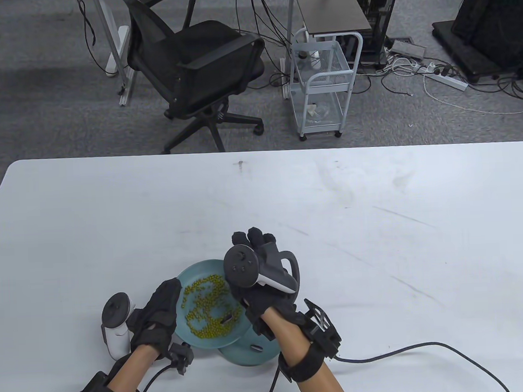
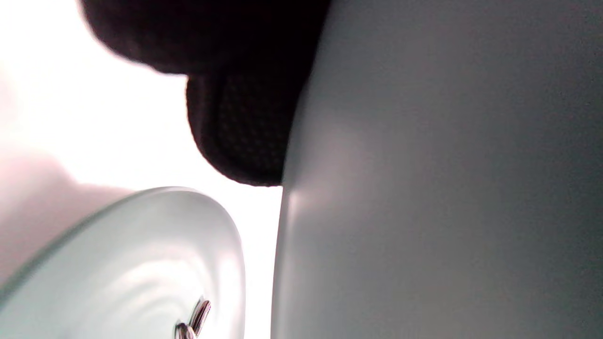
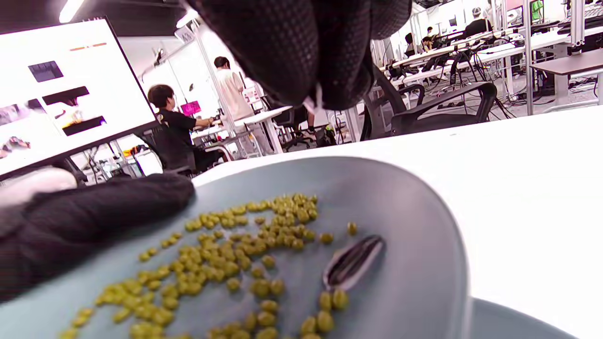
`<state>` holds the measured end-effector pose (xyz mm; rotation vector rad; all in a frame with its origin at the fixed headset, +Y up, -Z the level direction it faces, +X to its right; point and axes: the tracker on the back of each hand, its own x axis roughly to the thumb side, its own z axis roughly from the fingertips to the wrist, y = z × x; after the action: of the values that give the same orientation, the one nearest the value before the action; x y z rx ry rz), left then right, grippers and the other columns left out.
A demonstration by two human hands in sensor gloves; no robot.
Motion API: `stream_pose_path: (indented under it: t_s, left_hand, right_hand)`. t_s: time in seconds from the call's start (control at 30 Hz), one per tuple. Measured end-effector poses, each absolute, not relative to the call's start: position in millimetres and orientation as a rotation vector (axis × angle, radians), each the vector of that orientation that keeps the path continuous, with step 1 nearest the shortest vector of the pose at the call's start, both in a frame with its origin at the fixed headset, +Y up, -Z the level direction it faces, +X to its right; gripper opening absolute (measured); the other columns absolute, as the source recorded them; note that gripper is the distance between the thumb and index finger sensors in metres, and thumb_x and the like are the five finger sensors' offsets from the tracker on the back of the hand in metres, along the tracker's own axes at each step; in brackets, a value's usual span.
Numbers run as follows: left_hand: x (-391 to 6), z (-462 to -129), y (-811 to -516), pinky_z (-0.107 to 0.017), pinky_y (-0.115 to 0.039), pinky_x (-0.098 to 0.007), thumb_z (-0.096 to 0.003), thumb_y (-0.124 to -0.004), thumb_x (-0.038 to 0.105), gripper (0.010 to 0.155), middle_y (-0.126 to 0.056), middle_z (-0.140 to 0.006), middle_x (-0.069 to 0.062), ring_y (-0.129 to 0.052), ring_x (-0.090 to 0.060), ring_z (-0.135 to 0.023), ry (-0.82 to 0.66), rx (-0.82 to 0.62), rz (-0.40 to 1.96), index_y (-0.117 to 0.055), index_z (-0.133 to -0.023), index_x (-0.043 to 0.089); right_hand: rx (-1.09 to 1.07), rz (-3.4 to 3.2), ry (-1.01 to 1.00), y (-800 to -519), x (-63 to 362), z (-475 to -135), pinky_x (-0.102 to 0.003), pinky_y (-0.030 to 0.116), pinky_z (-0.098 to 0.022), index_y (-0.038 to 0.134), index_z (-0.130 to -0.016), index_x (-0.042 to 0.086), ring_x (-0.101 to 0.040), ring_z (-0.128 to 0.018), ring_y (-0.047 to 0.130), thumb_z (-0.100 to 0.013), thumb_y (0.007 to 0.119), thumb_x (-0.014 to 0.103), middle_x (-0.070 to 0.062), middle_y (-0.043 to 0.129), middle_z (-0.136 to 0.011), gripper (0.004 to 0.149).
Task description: Pick sunflower seeds with hand pinch into plate
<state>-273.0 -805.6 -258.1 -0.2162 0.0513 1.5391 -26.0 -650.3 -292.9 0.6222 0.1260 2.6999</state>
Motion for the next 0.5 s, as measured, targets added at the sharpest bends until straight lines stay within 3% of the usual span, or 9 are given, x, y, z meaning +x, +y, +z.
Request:
stream_pose_path:
  t_s: [0.27,0.5]
  left_hand:
    - [-281.9,-260.8,-805.0,-0.02,-0.087,-0.028,-0.0653,-0.058,0.049,0.048,-0.091,-0.07,-0.012,-0.105,-0.02,-0.033,0.079,-0.204,1.568,-0.058,-0.097,0.013]
    - [-287.7,-262.5,-805.6,-0.021,-0.087,-0.027,-0.0654,-0.057,0.05,0.048,-0.09,-0.071,-0.011,-0.105,-0.02,-0.034,0.107,-0.188,1.563,-0.057,-0.097,0.014]
  right_hand:
    - [0.684,2.721,0.024,-619.2,-16.3,-255.6,-0.08,0.024,-0.066,0.089,-0.079,-0.01,-0.069,-0.1,0.03,-0.055,0.09,0.016,-0.035,0.045,-0.113,0.035]
    - [0.65,2.796,0.068,-647.3,7.0,-238.2,-0.08,0.025,-0.066,0.089,-0.079,-0.009,-0.069,-0.1,0.031,-0.055,0.089,0.017,-0.035,0.045,-0.113,0.036]
